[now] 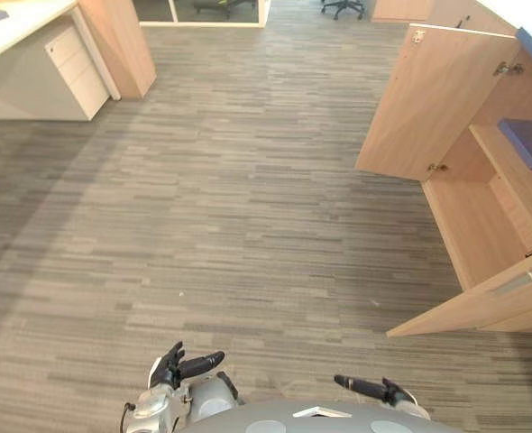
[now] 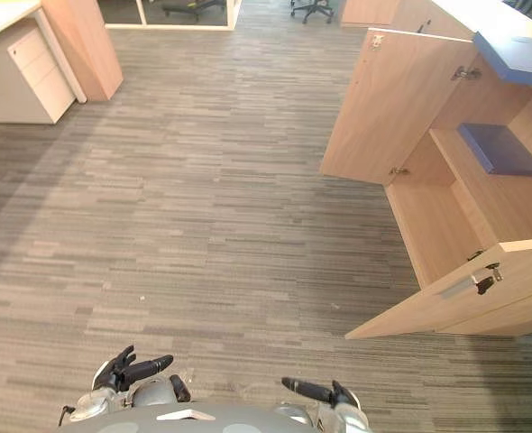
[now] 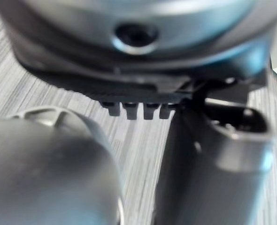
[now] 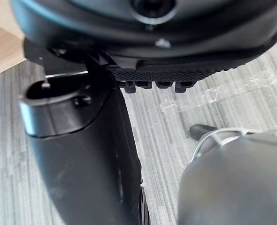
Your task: Walk over to the cabinet, pick up the folder, carry it to the office cabinet, place the folder inside the office cabinet, then close the office cabinet door
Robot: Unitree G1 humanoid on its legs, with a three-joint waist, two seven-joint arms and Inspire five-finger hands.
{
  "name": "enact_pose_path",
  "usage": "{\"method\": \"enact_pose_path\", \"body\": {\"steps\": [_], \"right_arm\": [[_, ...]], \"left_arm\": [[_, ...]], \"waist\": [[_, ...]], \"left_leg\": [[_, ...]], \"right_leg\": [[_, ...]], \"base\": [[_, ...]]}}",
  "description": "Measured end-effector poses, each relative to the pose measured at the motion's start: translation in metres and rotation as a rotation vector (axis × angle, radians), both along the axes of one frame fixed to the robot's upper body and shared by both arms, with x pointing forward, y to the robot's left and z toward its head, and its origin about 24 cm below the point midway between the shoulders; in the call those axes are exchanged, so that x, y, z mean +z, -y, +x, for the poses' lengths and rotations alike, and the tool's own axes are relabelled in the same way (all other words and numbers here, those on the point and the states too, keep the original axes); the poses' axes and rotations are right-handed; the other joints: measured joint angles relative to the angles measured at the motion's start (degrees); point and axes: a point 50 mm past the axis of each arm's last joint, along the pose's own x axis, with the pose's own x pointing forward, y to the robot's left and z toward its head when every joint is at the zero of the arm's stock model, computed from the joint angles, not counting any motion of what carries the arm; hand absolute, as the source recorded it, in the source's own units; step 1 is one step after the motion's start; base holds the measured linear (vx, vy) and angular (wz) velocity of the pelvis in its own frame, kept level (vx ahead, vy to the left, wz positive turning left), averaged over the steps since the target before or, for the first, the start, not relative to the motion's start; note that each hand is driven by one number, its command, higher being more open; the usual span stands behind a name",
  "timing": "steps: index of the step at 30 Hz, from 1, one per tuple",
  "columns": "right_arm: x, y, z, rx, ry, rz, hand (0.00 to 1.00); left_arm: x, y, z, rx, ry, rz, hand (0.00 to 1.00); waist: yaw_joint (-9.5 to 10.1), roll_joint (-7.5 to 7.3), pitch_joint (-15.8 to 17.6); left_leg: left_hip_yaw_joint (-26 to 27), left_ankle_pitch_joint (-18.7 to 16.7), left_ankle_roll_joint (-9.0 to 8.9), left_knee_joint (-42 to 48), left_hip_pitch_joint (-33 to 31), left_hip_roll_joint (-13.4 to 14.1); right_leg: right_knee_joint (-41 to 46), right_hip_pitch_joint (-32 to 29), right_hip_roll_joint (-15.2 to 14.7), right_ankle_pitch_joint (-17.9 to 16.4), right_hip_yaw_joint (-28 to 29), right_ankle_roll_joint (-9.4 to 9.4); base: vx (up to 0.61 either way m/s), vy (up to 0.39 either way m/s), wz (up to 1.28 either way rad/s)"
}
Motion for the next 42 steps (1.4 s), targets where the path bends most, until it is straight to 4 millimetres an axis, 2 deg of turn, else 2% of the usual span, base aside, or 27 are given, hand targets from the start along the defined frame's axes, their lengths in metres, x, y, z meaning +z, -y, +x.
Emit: {"method": "enact_pose_path", "body": {"steps": [2,3,4,5,7,8,11,12,13,15,16,18,19,21,22,23,24,25,26,29,31,32,33,34,35,37,42], "right_arm": [[0.000,0.004,-0.003,-0.002,-0.016,-0.009,1.00],[0.000,0.004,-0.003,-0.001,-0.015,-0.010,1.00],[0.000,0.005,-0.003,0.006,-0.016,-0.013,1.00],[0.000,0.001,0.000,0.022,-0.011,-0.006,1.00],[-0.001,-0.009,0.005,0.042,0.005,0.035,1.00],[-0.001,-0.010,0.005,0.044,0.006,0.040,1.00],[0.001,-0.004,0.011,0.057,0.021,0.017,1.00],[0.005,0.011,0.009,0.014,0.049,-0.022,1.00],[0.013,0.032,0.010,-0.045,0.095,-0.077,1.00],[0.022,0.051,0.011,-0.063,0.134,-0.140,1.00],[0.024,0.054,0.014,-0.049,0.137,-0.151,1.00],[0.025,0.052,0.022,-0.053,0.160,-0.147,1.00],[0.023,0.043,0.032,-0.055,0.180,-0.115,1.00],[0.019,0.024,0.040,-0.023,0.172,-0.065,1.00],[0.015,0.008,0.044,-0.038,0.177,-0.007,1.00],[0.013,0.002,0.043,-0.024,0.168,0.007,1.00],[0.012,0.003,0.042,-0.005,0.156,0.004,1.00],[0.014,0.007,0.047,0.002,0.160,-0.006,1.00],[0.014,0.007,0.046,-0.004,0.156,-0.005,1.00],[0.013,0.006,0.043,-0.034,0.151,0.010,1.00],[0.013,0.008,0.042,-0.039,0.151,0.004,1.00],[0.013,0.010,0.039,-0.046,0.141,0.001,1.00],[0.013,0.011,0.040,-0.026,0.134,-0.016,1.00],[0.015,0.011,0.046,-0.004,0.143,-0.024,1.00],[0.016,0.010,0.048,0.005,0.150,-0.024,1.00],[0.014,0.006,0.047,0.017,0.150,-0.021,1.00],[0.010,0.010,0.033,-0.016,0.107,-0.029,1.00]], "left_arm": [[0.000,0.001,0.001,0.000,0.004,-0.002,1.00],[0.000,0.002,0.001,0.000,0.004,-0.004,1.00],[-0.001,0.005,-0.001,0.003,-0.002,-0.011,1.00],[-0.002,0.005,-0.004,0.009,-0.009,-0.009,1.00],[-0.001,0.002,-0.001,0.020,-0.001,0.000,1.00],[0.000,0.000,0.001,0.018,0.005,0.007,1.00],[-0.003,0.012,-0.002,0.011,-0.005,-0.028,1.00],[-0.006,0.022,-0.005,0.005,-0.018,-0.056,1.00],[-0.009,0.033,-0.010,-0.024,-0.044,-0.081,1.00],[-0.011,0.039,-0.012,-0.069,-0.058,-0.089,1.00],[-0.012,0.041,-0.013,-0.096,-0.072,-0.090,1.00],[-0.012,0.040,-0.010,-0.107,-0.078,-0.084,1.00],[-0.010,0.035,-0.002,-0.116,-0.073,-0.070,1.00],[-0.008,0.025,0.006,-0.121,-0.063,-0.042,1.00],[-0.005,0.018,0.009,-0.106,-0.048,-0.027,1.00],[-0.006,0.015,0.006,-0.093,-0.054,-0.024,1.00],[-0.008,0.022,0.001,-0.076,-0.069,-0.048,1.00],[-0.010,0.034,0.003,-0.062,-0.062,-0.084,1.00],[-0.009,0.038,0.008,-0.065,-0.049,-0.095,1.00],[-0.004,0.036,0.022,-0.027,-0.003,-0.101,1.00],[-0.003,0.033,0.026,-0.010,0.011,-0.094,1.00],[-0.003,0.033,0.025,-0.007,0.010,-0.096,1.00],[-0.004,0.032,0.023,0.002,0.001,-0.092,1.00],[-0.004,0.030,0.021,0.018,-0.008,-0.089,1.00],[-0.005,0.029,0.019,0.024,-0.013,-0.088,1.00],[-0.006,0.028,0.014,0.062,-0.022,-0.098,1.00],[-0.003,0.028,0.018,0.060,0.015,-0.094,1.00]], "waist": [[-0.27,0.09,0.0],[-0.38,0.39,0.1],[-0.23,1.56,-0.4],[0.27,1.62,-0.8],[0.64,-0.09,-1.3],[0.76,-0.10,-1.3],[1.00,0.19,-2.1],[0.24,1.06,-1.8],[-0.81,2.55,-1.7],[-2.45,4.39,-2.1],[-2.66,6.70,-2.3],[-2.77,7.45,-1.9],[-3.02,7.03,-0.9],[-3.44,5.11,1.6],[-3.32,1.62,3.0],[-3.20,-0.20,2.9],[-2.41,-0.25,2.3],[-1.55,2.26,2.4],[-2.18,2.89,2.9],[-2.52,2.97,2.9],[-2.33,3.77,2.3],[-2.32,3.34,1.5],[-1.69,3.41,1.4],[-1.62,4.14,1.6],[-1.55,4.51,1.7],[-0.88,4.76,1.7],[-0.76,4.18,1.9]], "left_leg": [[-2.3,2.6,-3.12,-14.4,-1.5,-3.4],[-2.8,3.8,-3.51,-18.3,-1.5,-4.0],[-3.5,6.3,-3.34,-24.1,-1.2,-4.1],[-2.6,10.3,-1.24,-22.9,-0.4,-5.0],[-0.2,5.1,0.28,-18.8,-1.0,-6.2],[-0.1,3.6,0.44,-17.5,-1.4,-6.7],[3.9,-2.2,1.93,-16.3,2.4,-11.1],[4.5,-2.5,2.12,-20.3,7.0,-15.3],[4.2,-2.2,2.52,-25.9,13.1,-19.5],[3.5,-2.6,3.80,-27.9,18.0,-20.4],[3.5,-2.5,3.77,-30.9,22.3,-19.9],[3.2,-2.5,3.64,-31.9,24.2,-19.5],[3.3,-2.5,3.17,-32.3,25.5,-19.2],[3.3,-2.9,1.83,-33.1,27.5,-19.3],[4.0,-3.5,0.38,-33.6,29.8,-21.3],[4.0,-3.7,-0.43,-34.0,30.5,-22.9],[4.3,-4.2,-1.17,-35.0,31.2,-23.5],[4.2,-4.8,-2.08,-35.9,31.3,-22.1],[3.9,-4.9,-2.17,-36.3,31.4,-21.4],[4.1,-6.9,-2.62,-35.4,31.6,-18.7],[4.4,-12.9,-0.94,-28.2,30.6,-13.5],[4.3,-13.8,-0.82,-26.6,30.7,-12.9],[5.7,-15.3,0.54,-19.1,30.0,-10.3],[8.0,-13.9,2.15,-6.4,26.8,-4.2],[8.7,-12.4,3.21,-0.4,25.4,-1.1],[10.5,-11.2,3.02,10.8,22.9,4.7],[7.8,-10.5,0.89,6.1,10.8,4.5]], "right_leg": [[0.4,0.8,-3.4,-0.4,1.0,3.01],[0.4,1.1,-4.0,-0.6,1.2,3.96],[0.4,1.4,-4.3,-1.0,2.3,5.96],[-0.2,2.1,-5.9,-1.2,3.9,7.50],[0.9,2.0,-8.1,-1.2,5.5,7.40],[2.4,1.7,-8.6,-1.0,5.7,7.18],[10.7,-0.6,-15.4,2.0,7.9,6.88],[20.9,-3.7,-20.5,4.9,8.7,2.61],[33.0,-6.8,-26.1,11.9,8.1,-6.66],[50.3,-11.7,-29.5,13.6,6.7,-11.58],[58.5,-14.8,-28.3,9.3,2.4,-11.65],[58.9,-18.3,-25.9,1.7,-3.8,-9.78],[55.2,-20.8,-23.0,-3.0,-9.3,-9.23],[44.6,-22.7,-17.9,-4.8,-17.2,-9.40],[31.6,-23.3,-12.0,-0.2,-21.2,-10.62],[26.3,-23.4,-10.3,1.9,-22.5,-17.10],[22.6,-22.5,-8.2,-1.5,-23.5,-19.39],[21.3,-23.4,-5.7,-1.3,-23.0,-19.17],[21.6,-23.4,-5.0,-2.7,-23.3,-17.81],[24.9,-23.1,-4.2,-5.9,-24.3,-14.39],[32.8,-23.0,-5.7,-11.5,-23.0,-15.14],[33.9,-22.5,-6.7,-12.8,-22.1,-14.35],[34.7,-21.5,-5.8,-14.8,-21.5,-13.00],[32.5,-19.7,-3.2,-15.1,-21.6,-12.94],[31.0,-18.5,-1.8,-15.0,-21.3,-12.88],[27.3,-15.0,1.2,-14.9,-18.5,-12.61],[19.8,-10.9,2.8,-12.6,-11.2,-8.67]], "base": [[0.20,0.268,-0.25],[0.29,0.432,-0.29],[0.29,0.410,-0.49],[0.38,0.485,-0.56],[0.32,0.280,-0.39],[0.46,0.262,-0.32],[0.46,0.371,-0.37],[0.37,0.428,0.07],[0.36,0.427,0.26],[0.32,0.303,0.35],[0.37,0.254,0.25],[0.42,0.171,0.04],[0.40,0.046,-0.04],[0.31,-0.078,-0.06],[0.28,-0.137,-0.21],[0.41,-0.156,-0.47],[0.36,-0.076,-0.80],[0.41,-0.091,-0.64],[0.28,-0.073,-0.40],[0.21,-0.133,0.05],[0.23,-0.148,0.24],[0.30,-0.089,0.09],[0.34,-0.073,-0.10],[0.34,-0.080,-0.23],[0.30,-0.092,-0.27],[0.26,-0.059,-0.59],[0.14,0.020,-0.77]]}}
